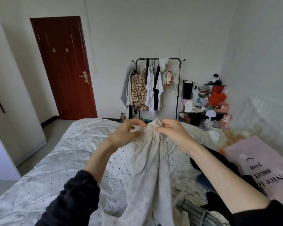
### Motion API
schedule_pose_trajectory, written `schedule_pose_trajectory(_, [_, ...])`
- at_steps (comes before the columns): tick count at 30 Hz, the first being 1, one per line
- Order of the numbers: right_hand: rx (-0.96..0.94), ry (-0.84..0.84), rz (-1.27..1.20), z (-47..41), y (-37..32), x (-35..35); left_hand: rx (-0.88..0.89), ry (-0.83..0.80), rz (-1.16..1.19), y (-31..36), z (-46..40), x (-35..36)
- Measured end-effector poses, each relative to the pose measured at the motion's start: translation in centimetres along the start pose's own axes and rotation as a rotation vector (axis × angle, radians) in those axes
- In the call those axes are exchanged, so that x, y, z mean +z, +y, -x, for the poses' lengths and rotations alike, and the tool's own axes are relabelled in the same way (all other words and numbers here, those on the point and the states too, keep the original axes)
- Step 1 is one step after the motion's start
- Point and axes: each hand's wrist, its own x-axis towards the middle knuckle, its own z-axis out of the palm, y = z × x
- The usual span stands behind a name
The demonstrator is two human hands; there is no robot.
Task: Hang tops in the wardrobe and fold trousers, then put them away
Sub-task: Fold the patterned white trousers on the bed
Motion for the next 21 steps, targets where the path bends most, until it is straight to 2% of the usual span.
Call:
schedule_pose_trajectory(6, [-0.013, -0.093, -0.310, -0.9, -1.9, -3.1, -0.047, -0.088, 0.252, -2.2, 0.8, -1.1])
schedule_pose_trajectory(9, [-0.013, -0.071, -0.487, -1.4, -2.7, -4.1, -0.049, -0.046, 0.309, -1.8, 0.6, -1.3])
schedule_pose_trajectory(14, [-0.001, 0.017, -0.376, -1.3, -3.1, -4.6, 0.065, 0.061, 0.236, 1.4, -0.1, -3.3])
schedule_pose_trajectory(16, [0.005, 0.029, -0.421, -1.3, -3.2, -4.6, 0.104, 0.072, 0.202, 2.9, -0.4, -3.8])
schedule_pose_trajectory(18, [0.009, -0.037, -0.450, -1.2, -3.2, -4.5, 0.144, 0.098, 0.149, 4.1, -0.8, -3.9])
schedule_pose_trajectory(21, [0.022, -0.136, -0.295, -0.6, -3.4, -4.4, 0.160, 0.170, 0.076, 5.1, -1.5, -3.9])
